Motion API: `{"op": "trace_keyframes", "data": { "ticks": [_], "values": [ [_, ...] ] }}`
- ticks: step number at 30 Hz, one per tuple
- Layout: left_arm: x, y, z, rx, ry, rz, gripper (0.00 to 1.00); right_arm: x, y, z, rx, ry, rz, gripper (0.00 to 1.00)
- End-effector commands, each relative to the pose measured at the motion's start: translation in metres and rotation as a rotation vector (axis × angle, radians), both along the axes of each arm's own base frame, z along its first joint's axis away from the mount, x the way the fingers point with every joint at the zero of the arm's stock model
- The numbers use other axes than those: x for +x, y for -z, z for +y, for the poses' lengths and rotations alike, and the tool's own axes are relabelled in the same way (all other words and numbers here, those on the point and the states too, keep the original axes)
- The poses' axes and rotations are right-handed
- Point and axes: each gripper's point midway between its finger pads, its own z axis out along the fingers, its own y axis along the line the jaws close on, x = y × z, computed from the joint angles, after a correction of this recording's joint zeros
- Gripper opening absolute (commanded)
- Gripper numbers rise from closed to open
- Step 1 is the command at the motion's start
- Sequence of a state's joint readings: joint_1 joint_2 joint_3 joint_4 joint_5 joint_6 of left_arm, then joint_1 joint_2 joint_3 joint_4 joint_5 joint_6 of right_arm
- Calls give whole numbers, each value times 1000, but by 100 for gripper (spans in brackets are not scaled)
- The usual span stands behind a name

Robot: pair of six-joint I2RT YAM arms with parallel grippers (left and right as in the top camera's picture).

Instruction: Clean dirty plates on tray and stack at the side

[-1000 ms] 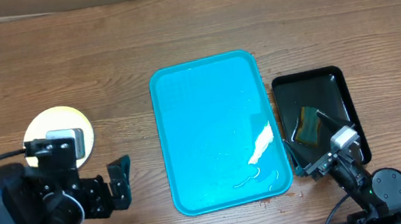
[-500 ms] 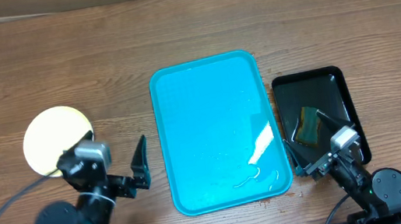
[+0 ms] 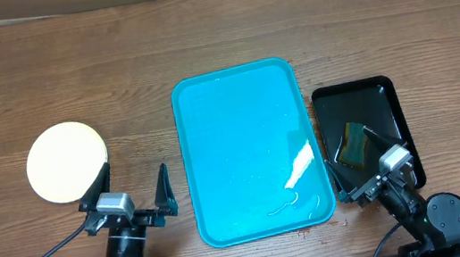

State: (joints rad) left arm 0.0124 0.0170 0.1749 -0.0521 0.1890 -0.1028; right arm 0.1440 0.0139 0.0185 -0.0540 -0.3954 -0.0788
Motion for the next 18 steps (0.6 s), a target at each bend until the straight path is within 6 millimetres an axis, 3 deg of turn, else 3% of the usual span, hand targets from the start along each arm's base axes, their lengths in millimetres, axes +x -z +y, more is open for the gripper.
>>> {"op": "trace_keyframes", "data": {
  "ticks": [1, 5, 13, 18],
  "values": [
    [6, 20, -1, -20, 5, 0, 100, 0, 2, 0, 0, 3, -5, 100],
    [12, 45, -2, -59, 15, 26, 100, 0, 2, 0, 0, 3, -5, 100],
    [13, 53, -4, -58, 18, 60, 100, 0, 2, 0, 0, 3, -5, 100],
    [13, 82, -3, -58, 11, 178, 100, 0, 2, -1, 0, 3, -5, 100]
  ]
}}
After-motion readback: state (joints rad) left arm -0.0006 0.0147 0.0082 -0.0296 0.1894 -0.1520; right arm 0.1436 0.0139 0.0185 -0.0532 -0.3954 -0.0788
